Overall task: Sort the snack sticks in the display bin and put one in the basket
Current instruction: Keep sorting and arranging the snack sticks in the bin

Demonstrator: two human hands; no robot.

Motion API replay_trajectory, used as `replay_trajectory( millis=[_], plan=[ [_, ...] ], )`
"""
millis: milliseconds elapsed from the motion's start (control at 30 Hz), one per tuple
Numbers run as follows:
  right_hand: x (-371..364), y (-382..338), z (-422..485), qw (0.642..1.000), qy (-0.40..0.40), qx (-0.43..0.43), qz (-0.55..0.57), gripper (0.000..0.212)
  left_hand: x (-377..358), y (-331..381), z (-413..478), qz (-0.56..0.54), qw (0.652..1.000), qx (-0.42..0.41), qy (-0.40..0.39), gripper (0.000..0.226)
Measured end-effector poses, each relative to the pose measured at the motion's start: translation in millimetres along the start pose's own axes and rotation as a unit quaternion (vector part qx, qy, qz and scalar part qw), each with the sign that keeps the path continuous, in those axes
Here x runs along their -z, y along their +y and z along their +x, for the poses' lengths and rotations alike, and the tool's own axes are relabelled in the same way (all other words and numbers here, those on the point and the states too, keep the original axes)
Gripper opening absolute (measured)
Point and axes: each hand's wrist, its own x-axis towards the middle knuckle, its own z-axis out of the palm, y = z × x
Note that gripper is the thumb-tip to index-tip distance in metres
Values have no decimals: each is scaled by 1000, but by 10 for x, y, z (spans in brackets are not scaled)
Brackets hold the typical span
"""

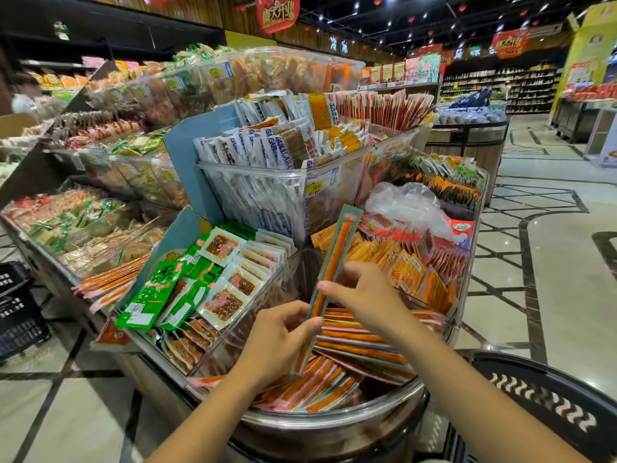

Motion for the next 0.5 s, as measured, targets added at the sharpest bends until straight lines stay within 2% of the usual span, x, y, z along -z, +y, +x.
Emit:
replay_trajectory(
  millis=[133, 233, 333, 500],
  plan=[
    [20, 53, 36, 1000, -2, -13, -14, 11, 6, 23, 3, -38, 999, 20, 8, 16],
    [100, 77, 107, 998, 61, -6, 5, 12, -1, 22, -7, -52, 998, 45, -13, 18],
    [203, 63, 146, 993, 119, 4, 9, 14, -20, 31, -18, -93, 993, 68, -25, 7],
    [225, 90, 40, 982, 141, 34, -121, 28, 19, 67, 3, -127, 987, 96, 9, 11]
  ],
)
